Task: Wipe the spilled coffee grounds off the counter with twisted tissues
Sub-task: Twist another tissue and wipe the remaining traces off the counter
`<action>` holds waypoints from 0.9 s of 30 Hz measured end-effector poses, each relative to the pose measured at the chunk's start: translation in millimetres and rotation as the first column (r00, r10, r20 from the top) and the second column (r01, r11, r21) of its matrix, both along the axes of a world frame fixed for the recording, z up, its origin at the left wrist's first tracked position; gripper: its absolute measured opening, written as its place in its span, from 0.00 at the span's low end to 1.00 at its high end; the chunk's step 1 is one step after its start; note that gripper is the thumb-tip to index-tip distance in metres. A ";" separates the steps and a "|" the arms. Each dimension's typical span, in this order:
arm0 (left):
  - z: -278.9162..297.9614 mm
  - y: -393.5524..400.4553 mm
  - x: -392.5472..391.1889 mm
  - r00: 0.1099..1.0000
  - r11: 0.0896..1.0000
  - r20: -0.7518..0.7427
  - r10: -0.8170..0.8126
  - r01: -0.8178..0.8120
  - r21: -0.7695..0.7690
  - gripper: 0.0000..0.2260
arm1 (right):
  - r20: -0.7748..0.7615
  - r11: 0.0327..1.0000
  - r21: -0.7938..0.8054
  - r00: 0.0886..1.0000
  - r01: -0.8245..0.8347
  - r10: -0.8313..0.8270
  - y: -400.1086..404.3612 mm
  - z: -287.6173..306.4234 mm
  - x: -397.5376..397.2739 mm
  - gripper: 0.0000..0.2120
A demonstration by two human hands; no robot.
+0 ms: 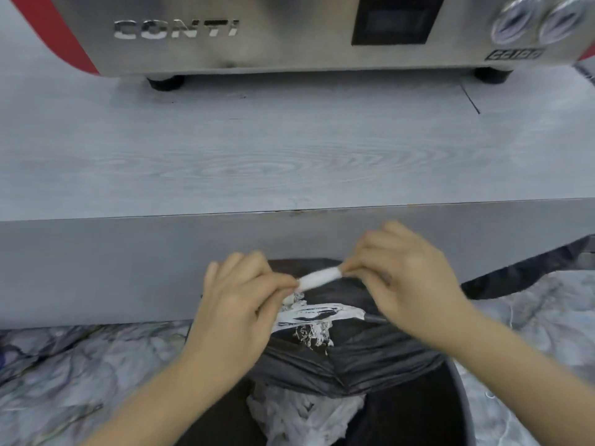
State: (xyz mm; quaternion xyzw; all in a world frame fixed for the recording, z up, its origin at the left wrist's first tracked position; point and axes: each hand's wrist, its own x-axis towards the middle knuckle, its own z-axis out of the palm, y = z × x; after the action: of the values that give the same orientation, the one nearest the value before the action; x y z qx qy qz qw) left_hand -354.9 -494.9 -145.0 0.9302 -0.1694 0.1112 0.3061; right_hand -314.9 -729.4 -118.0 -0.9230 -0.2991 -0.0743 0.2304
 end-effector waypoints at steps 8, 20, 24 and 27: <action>32.8 7.3 34.7 0.995 0.996 0.098 0.027 -0.019 -0.084 0.05 | 0.034 0.980 0.188 0.997 0.064 -0.071 2.7 20.3 15.6 0.03; 61.7 6.1 213.3 0.996 0.996 0.078 0.039 -0.032 -0.084 0.06 | 0.083 0.966 0.079 0.964 0.245 -0.251 11.9 48.2 180.1 0.04; 54.8 3.8 218.7 0.999 0.998 0.048 -0.009 0.012 -0.056 0.05 | -0.017 0.942 0.095 0.947 0.322 -0.322 11.3 41.2 189.0 0.03; 53.1 8.1 211.0 0.998 0.997 0.035 -0.050 0.052 -0.060 0.05 | -0.039 0.943 0.113 0.950 0.313 -0.311 9.8 38.4 177.8 0.02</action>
State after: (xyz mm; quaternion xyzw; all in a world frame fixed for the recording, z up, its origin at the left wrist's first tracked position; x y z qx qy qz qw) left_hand -144.0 -486.7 -92.0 0.9138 -0.1945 0.1240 0.3343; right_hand -137.1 -719.6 -79.6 -0.9442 -0.1417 -0.1177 0.2729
